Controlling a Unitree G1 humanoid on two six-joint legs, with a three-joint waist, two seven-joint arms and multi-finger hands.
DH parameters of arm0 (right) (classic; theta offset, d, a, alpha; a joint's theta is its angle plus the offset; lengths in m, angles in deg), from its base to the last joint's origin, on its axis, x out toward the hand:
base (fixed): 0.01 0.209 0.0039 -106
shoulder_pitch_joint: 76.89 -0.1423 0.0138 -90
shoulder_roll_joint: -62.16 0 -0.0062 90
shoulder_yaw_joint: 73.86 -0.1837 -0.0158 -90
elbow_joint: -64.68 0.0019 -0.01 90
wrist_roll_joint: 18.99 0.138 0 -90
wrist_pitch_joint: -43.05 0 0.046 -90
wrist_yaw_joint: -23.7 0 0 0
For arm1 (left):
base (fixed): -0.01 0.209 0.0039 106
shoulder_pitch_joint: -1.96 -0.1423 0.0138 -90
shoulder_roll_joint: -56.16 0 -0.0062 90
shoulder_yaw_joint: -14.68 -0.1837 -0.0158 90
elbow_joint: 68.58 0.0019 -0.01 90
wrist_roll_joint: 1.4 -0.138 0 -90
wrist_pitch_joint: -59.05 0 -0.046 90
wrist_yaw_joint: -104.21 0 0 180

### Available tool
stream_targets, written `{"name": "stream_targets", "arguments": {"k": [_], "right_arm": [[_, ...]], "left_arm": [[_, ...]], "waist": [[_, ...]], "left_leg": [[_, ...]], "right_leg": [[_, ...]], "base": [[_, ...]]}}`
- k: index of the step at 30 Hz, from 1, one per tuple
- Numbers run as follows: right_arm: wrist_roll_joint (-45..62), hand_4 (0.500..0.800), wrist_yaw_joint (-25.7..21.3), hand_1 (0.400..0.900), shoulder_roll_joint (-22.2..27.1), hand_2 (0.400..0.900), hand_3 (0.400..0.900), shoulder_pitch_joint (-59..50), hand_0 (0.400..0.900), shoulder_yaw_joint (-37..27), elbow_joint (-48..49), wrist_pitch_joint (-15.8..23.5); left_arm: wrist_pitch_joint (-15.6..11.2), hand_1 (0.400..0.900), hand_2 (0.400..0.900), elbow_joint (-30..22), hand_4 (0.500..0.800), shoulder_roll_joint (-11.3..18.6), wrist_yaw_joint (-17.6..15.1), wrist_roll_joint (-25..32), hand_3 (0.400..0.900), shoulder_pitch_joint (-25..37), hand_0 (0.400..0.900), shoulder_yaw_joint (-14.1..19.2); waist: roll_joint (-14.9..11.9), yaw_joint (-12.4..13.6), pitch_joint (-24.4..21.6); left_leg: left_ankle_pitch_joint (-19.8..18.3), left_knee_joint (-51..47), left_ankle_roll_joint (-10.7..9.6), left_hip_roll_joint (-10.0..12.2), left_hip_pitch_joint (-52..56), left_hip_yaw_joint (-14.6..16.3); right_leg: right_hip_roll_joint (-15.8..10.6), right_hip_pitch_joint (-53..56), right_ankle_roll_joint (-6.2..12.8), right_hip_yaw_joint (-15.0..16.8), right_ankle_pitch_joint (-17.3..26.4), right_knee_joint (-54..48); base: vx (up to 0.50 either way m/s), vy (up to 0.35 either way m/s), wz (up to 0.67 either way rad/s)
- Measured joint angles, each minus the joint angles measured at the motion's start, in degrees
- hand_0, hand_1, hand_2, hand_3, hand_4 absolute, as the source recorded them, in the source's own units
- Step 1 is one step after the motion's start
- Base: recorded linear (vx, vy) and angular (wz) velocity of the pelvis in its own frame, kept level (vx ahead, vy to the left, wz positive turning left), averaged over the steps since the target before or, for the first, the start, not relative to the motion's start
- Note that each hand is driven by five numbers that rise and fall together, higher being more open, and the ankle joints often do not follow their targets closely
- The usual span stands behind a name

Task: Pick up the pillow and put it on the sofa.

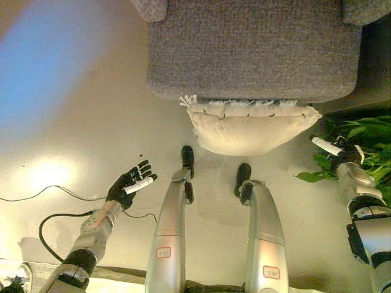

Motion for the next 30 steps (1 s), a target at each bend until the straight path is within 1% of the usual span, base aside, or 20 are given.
{"name": "stream_targets", "arguments": {"k": [5,11,14,19,20,24,28,30], "right_arm": [[0.98,0.8,0.09,0.9,1.44,0.9,0.9,0.83,0.9,-0.57,-0.25,0.03],[0.94,0.8,2.2,0.9,1.42,0.9,0.9,-0.55,0.9,-0.09,-0.27,0.55],[0.77,0.8,4.03,0.9,1.43,0.9,0.9,-2.84,0.9,3.37,-0.21,1.91],[-1.56,0.8,6.64,0.9,1.41,0.9,0.9,-8.85,0.9,8.79,1.16,5.57],[-1.74,0.8,6.98,0.9,1.41,0.9,0.9,-9.81,0.9,9.89,1.39,5.61],[-4.09,0.8,7.7,0.9,1.46,0.9,0.9,-11.97,0.9,13.21,1.33,5.65],[-5.35,0.8,8.55,0.9,2.18,0.9,0.9,-12.91,0.9,15.27,1.35,5.64],[-5.67,0.8,9.41,0.9,2.73,0.9,0.9,-13.02,0.9,15.58,1.39,5.64]], "left_arm": [[0.31,0.9,0.9,-1.42,0.8,1.03,-0.01,1.71,0.9,-0.41,0.9,-0.02],[0.44,0.9,0.9,-2.3,0.8,1.44,0.05,2.36,0.9,-0.37,0.9,-0.19],[0.43,0.9,0.9,-2.41,0.8,1.51,0.01,3.92,0.9,-0.37,0.9,-0.7],[0.36,0.9,0.9,-2.97,0.8,1.55,0.36,4.05,0.9,-0.53,0.9,-1.76],[0.35,0.9,0.9,-3.16,0.8,1.55,0.58,4.46,0.9,-0.53,0.9,-1.76],[-0.22,0.9,0.9,-3.54,0.8,1.55,1.15,5.31,0.9,-0.62,0.9,-1.75],[-0.42,0.9,0.9,-3.52,0.8,1.55,1.47,5.62,0.9,-1.01,0.9,-1.73],[-1.08,0.9,0.9,-3.52,0.8,1.53,1.86,5.62,0.9,-1.17,0.9,-1.73]], "waist": [[0.7,0.16,-0.01],[1.18,0.42,-0.01],[1.32,0.78,-0.02],[2.43,1.9,-0.04],[2.45,2.17,-0.04],[2.45,3.04,-0.04],[2.46,2.73,-0.04],[2.46,2.78,-0.04]], "left_leg": [[-0.05,0.94,-0.15,0.01,-1.9,0.01],[-0.05,1.62,-0.16,0.0,-3.96,0.19],[0.01,1.39,-0.27,-0.01,-4.48,0.29],[0.16,1.22,-0.5,-0.03,-5.88,0.3],[0.19,1.38,-0.57,-0.07,-6.11,0.29],[0.29,1.43,-0.8,-0.28,-6.19,-0.02],[0.43,1.28,-1.05,-0.21,-6.12,-0.19],[0.54,1.16,-1.23,-0.17,-6.11,-0.35]], "right_leg": [[-0.13,-2.16,-0.12,0.14,-0.4,1.28],[-0.22,-4.61,-0.01,0.56,-0.55,2.35],[-0.21,-5.47,-0.03,0.79,-0.55,2.52],[-0.32,-7.14,-0.28,0.86,-0.67,2.79],[-0.32,-7.38,-0.63,0.85,-0.64,2.94],[-0.38,-7.48,-0.59,0.49,-0.96,3.17],[-0.31,-7.5,-0.67,0.36,-1.05,3.35],[-0.3,-7.49,-0.72,0.23,-1.07,3.41]], "base": [[-0.02,-0.037,-0.03],[-0.01,0.001,0.01],[-0.02,0.021,0.04],[-0.01,0.004,0.01],[0.0,0.0,0.0],[0.0,0.002,0.03],[0.0,0.007,0.05],[0.0,0.005,0.02]]}}
